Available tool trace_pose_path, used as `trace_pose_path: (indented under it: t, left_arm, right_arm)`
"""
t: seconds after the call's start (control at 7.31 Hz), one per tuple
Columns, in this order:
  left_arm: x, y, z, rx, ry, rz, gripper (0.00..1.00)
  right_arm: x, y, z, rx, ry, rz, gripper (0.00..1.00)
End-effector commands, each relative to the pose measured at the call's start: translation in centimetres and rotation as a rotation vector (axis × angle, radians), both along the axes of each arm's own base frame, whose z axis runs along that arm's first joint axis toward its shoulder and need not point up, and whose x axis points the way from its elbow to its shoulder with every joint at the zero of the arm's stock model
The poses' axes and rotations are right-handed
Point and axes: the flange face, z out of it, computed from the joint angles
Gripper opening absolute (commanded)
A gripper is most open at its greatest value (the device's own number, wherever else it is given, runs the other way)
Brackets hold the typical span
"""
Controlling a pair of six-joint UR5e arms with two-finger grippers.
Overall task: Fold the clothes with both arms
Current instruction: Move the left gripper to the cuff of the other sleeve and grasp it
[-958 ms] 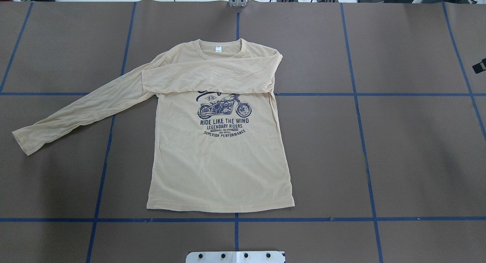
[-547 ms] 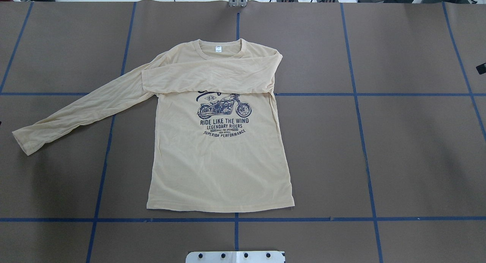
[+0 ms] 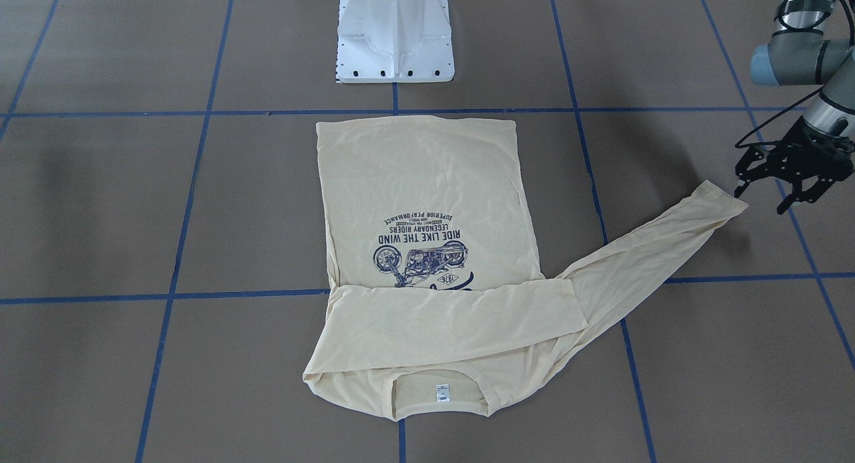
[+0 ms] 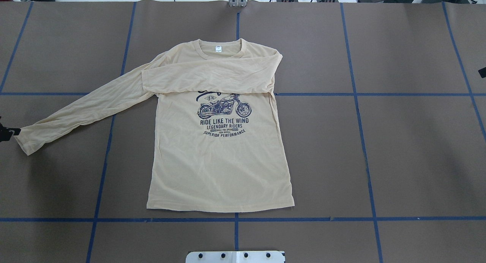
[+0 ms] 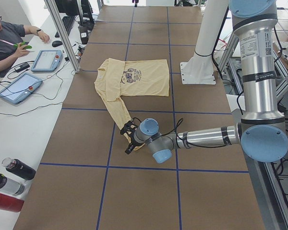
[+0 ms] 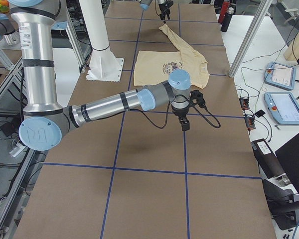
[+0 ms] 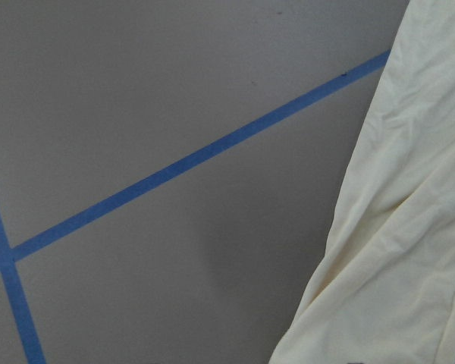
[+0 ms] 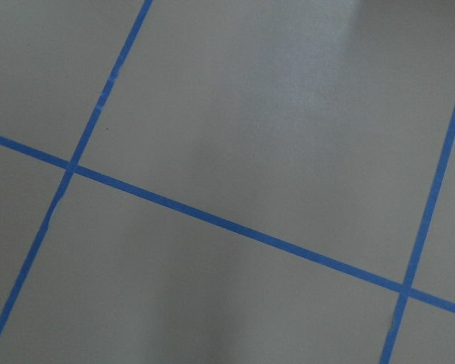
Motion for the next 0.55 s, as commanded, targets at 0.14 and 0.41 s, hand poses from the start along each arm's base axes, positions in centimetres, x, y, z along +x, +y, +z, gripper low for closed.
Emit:
trace_pose_path:
  t: [0.14, 0.41]
  left_arm:
    - [1.06, 0.00, 0.90, -0.013, -0.008, 0.021, 0.74]
    - [1.46, -0.24, 1.50, -0.018, -0.012, 0.025, 0.61]
  right_arm:
    - [1.24, 1.32, 1.49, -0.025, 0.003, 0.021, 1.00]
    - [1.25, 1.32, 1.42, -0.029, 0.003, 0.027, 1.00]
